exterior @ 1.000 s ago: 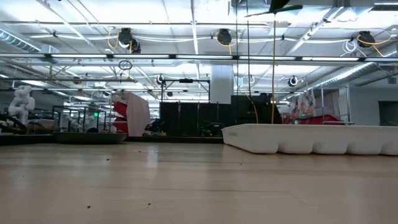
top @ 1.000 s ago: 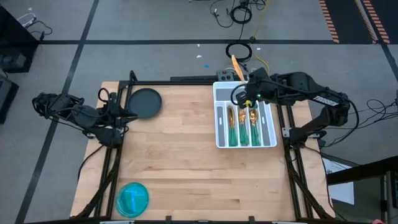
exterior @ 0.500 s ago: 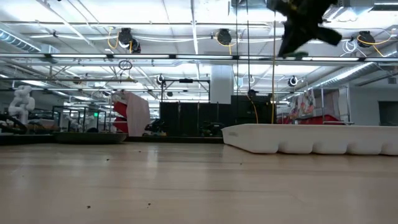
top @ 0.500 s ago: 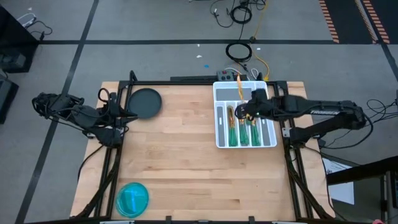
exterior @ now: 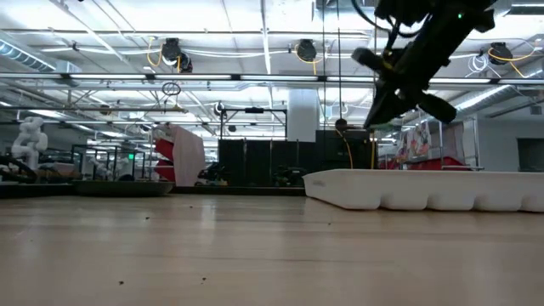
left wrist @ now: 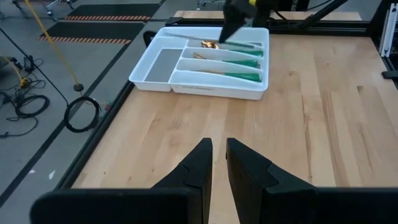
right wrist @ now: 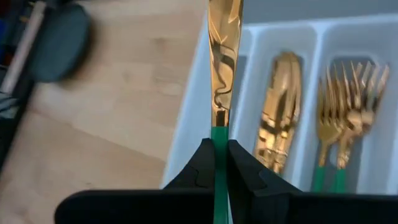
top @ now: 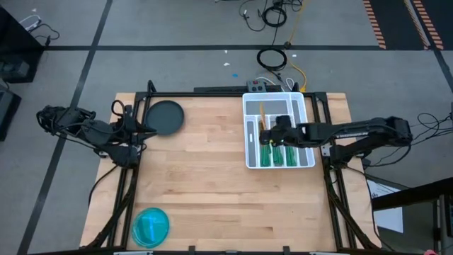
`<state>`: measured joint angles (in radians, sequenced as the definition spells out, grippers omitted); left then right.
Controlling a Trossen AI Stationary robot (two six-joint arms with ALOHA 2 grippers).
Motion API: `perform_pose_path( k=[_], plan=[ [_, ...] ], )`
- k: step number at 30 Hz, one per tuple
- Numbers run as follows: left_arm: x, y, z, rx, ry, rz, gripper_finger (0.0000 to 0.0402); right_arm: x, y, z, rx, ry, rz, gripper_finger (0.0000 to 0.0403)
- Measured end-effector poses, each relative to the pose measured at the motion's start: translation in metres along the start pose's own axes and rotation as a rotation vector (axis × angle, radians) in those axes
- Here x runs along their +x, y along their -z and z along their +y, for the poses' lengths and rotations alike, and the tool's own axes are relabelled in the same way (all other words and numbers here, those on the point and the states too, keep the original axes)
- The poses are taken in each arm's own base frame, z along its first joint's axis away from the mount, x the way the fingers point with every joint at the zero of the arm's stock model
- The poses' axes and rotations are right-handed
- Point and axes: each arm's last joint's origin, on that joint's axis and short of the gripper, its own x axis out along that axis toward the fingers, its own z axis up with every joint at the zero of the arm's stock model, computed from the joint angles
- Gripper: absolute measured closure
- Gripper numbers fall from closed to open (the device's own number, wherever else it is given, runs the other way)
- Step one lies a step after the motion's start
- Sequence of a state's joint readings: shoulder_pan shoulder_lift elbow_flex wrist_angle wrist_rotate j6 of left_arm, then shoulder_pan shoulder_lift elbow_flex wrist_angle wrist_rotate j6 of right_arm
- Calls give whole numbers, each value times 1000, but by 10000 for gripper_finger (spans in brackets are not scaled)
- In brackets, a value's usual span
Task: Sort silverware
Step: Put the green knife into the white silverware organizer
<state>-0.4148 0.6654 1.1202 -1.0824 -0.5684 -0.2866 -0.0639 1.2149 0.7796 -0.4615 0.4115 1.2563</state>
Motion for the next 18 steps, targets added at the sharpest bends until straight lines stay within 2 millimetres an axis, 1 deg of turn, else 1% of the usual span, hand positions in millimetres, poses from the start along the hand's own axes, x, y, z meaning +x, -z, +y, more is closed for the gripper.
perform_pose_path(
  k=[4,9,18],
  plan=[
    [0,0,0,-5,-10,-3,345,18,11,-5,9,28,35,403],
    [0,0,0,-7,-12,-3,345,34,21,-11,30,58,71,403],
    [0,0,1,-5,-13,0,345,45,29,-13,22,102,112,403]
  ],
)
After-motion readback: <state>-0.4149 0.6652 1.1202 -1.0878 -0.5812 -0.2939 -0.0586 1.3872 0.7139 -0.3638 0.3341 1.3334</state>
